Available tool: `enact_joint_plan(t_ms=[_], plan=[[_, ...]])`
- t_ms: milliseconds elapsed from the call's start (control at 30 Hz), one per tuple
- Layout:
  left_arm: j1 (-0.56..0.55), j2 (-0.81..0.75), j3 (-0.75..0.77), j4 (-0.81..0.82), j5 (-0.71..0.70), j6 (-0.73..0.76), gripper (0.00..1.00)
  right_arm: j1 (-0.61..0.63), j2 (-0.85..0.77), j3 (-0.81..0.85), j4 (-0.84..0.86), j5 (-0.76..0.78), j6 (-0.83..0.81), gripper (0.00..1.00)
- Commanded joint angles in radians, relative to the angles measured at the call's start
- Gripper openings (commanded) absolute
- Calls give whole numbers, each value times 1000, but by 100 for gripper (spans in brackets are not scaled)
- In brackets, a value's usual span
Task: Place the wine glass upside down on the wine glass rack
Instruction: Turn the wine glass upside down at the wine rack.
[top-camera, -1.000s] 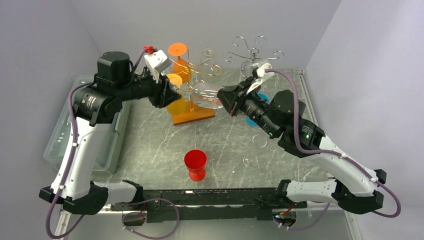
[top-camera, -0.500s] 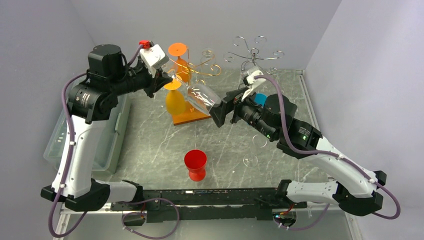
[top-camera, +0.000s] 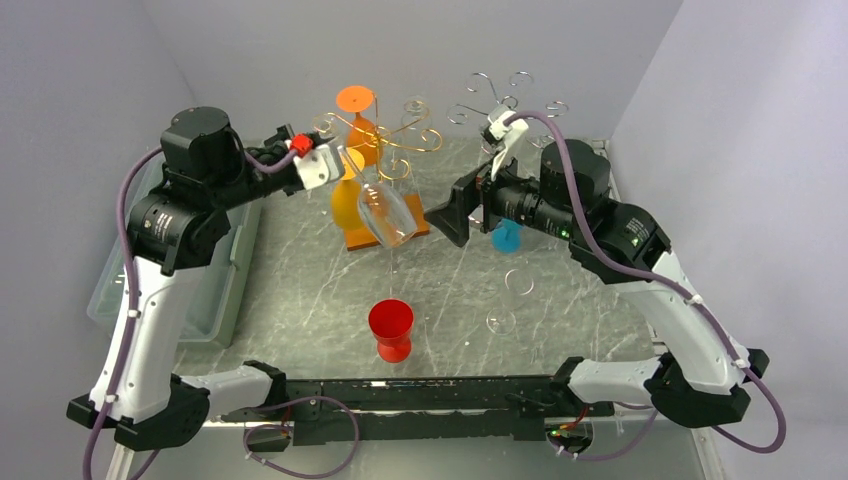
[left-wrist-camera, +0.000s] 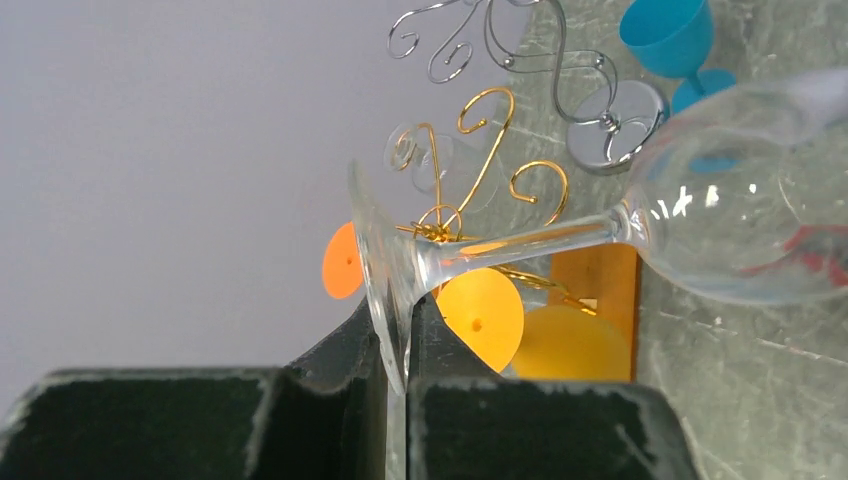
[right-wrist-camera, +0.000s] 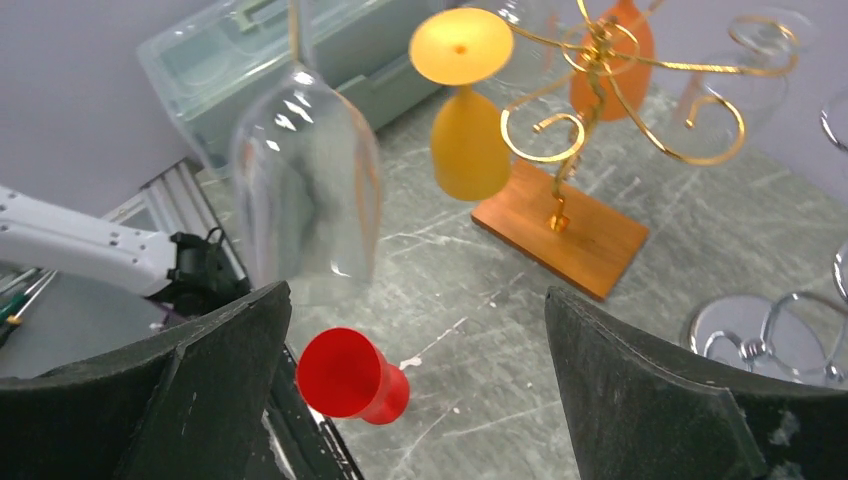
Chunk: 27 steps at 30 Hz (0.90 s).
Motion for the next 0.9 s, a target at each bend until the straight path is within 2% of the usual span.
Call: enact_joint_plan(t_ms=[0,100,233,433,600,733,800,867], plan=[[-10,-33,-13,81,36,125,0,-8,35,99,-43,-148,-66,100],[-10,-48,-34,112,41,161,0,-10,54,109,5,-198,-60,100],[-10,-50,-31,118,52,179,0,-9,83,79,153,-305,-24,100],[-10,-77,-69,182,67,206,0,-7,190,45,267,-406,16,100],[-10,-96,-100,223,81,213,0,6,218,-8,369,-419,43,100],[-10,-96,-100,238,85,207,0,21,238,-21,383,-390,35,100],[-10,-97,-109,248,90,212,0,24,237,-37,393,-366,35,93],[-10,-101,-120,248,102,224,0,24,222,-70,420,-332,38,80]])
